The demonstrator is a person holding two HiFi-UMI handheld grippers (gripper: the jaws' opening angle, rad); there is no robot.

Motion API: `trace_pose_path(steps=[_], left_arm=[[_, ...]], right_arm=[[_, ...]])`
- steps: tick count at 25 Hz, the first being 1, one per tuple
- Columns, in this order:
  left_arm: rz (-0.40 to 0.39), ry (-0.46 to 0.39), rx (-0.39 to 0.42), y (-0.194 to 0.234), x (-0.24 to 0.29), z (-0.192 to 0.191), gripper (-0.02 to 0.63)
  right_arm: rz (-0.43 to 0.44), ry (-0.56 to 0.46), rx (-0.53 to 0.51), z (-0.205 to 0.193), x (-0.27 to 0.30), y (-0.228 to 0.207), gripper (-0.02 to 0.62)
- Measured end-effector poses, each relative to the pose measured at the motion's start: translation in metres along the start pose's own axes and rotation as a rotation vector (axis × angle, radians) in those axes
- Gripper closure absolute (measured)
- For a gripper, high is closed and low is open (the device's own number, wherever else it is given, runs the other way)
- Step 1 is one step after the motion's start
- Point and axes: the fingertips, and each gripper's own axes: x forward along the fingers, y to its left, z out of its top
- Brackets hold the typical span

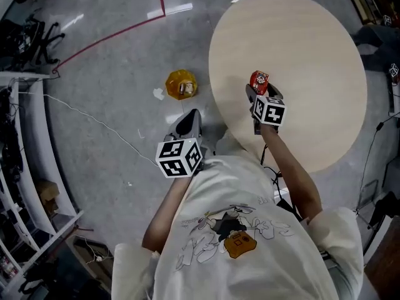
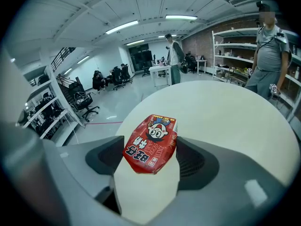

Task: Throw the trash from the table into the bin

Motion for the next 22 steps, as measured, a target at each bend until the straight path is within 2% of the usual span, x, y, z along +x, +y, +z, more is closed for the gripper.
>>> trace_pose_path(steps=[22], left_arm=[[0.138, -0.032, -0.176, 0.126, -0.041, 0.020, 0.603]], right_arm=[[0.189, 0.113, -0.183, 0.015, 0.074, 0.164, 0.241]])
